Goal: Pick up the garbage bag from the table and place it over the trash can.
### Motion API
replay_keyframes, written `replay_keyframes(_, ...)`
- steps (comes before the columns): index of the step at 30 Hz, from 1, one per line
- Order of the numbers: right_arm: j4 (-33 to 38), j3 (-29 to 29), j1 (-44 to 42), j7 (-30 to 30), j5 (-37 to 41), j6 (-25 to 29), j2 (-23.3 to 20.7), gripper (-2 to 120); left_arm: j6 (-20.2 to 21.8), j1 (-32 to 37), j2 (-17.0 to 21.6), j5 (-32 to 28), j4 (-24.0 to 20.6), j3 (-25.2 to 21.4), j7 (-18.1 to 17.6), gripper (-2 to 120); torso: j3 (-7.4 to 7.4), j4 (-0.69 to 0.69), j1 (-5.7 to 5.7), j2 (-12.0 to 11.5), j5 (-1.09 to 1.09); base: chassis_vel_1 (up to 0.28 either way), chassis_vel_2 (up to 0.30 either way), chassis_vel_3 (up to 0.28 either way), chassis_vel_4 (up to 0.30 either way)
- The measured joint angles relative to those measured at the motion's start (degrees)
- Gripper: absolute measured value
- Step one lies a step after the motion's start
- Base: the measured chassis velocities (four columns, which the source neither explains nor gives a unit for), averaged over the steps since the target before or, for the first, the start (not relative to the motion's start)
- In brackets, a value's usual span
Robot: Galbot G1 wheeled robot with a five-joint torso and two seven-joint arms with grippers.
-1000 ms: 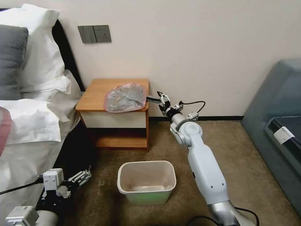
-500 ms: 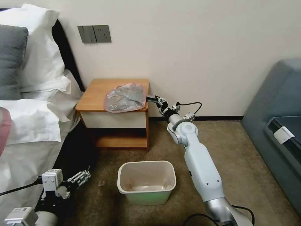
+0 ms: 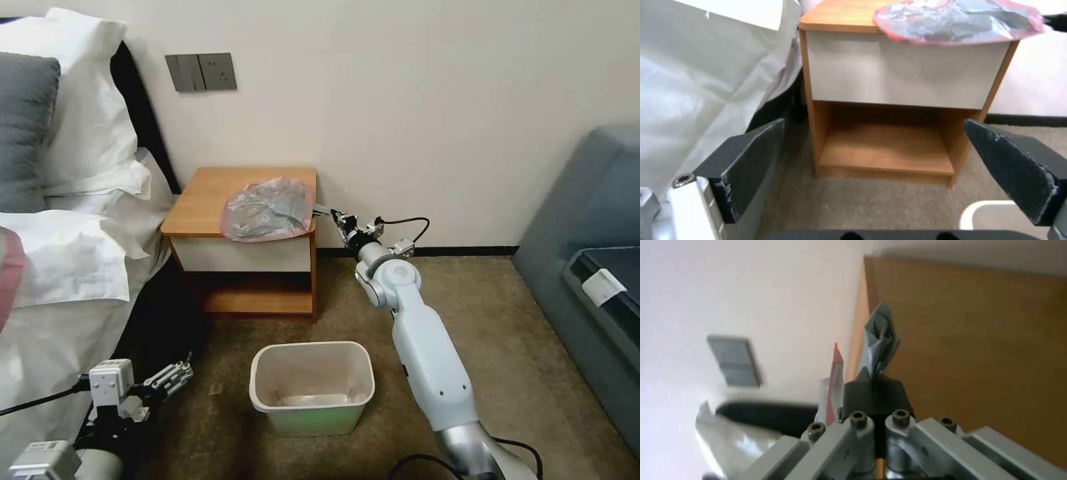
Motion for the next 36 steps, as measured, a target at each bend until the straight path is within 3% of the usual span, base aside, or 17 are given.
replay_keyframes(3,10.9,-3.2,-6.5,4.7,-0.5,1.1,-4.2,0,0.0,-0.5,0.3,0.1,0.0,0.2,0.0,100,-0.01,-0.01,0.0,0.0,-0.01,0.0,0.0,0.0,0.0)
replay_keyframes(5,13.3,-3.8,-7.9,5.6,-0.6,1.4,-5.2,0,0.0,-0.6,0.4,0.1,0.0,0.3,0.0,100,0.0,0.0,0.0,0.0,0.01,0.0,0.0,0.0,0.0)
replay_keyframes(9,25.1,-5.6,-14.2,10.5,0.4,1.8,-11.2,0,0.0,-1.0,0.9,0.1,0.0,0.4,0.1,100,-0.01,-0.01,0.0,0.0,0.0,0.0,0.0,0.0,0.0)
replay_keyframes(17,36.1,-8.1,-24.8,12.0,-1.7,0.4,-19.1,0,-0.1,-1.6,0.9,0.2,0.0,0.7,0.1,100,0.0,0.0,0.0,0.0,0.0,0.0,0.0,0.0,0.0)
replay_keyframes(24,40.4,-10.3,-33.2,10.9,-7.9,0.0,-23.3,0,-0.5,-2.1,0.7,0.2,0.0,0.8,0.1,100,-0.01,0.0,0.0,0.0,0.0,0.0,0.0,0.0,0.0)
replay_keyframes(33,40.0,-9.6,-36.9,12.1,-8.2,-1.9,-25.9,0,-1.1,-3.0,0.3,0.5,0.0,1.3,-0.1,100,0.0,0.0,0.0,0.0,-0.01,0.0,0.0,0.0,0.0)
replay_keyframes(36,39.3,-9.9,-36.9,13.6,-8.2,-2.4,-25.9,9,-1.2,-3.3,0.3,0.6,0.0,1.5,-0.1,100,0.0,0.0,0.0,0.0,-0.01,0.0,0.0,0.0,0.0)
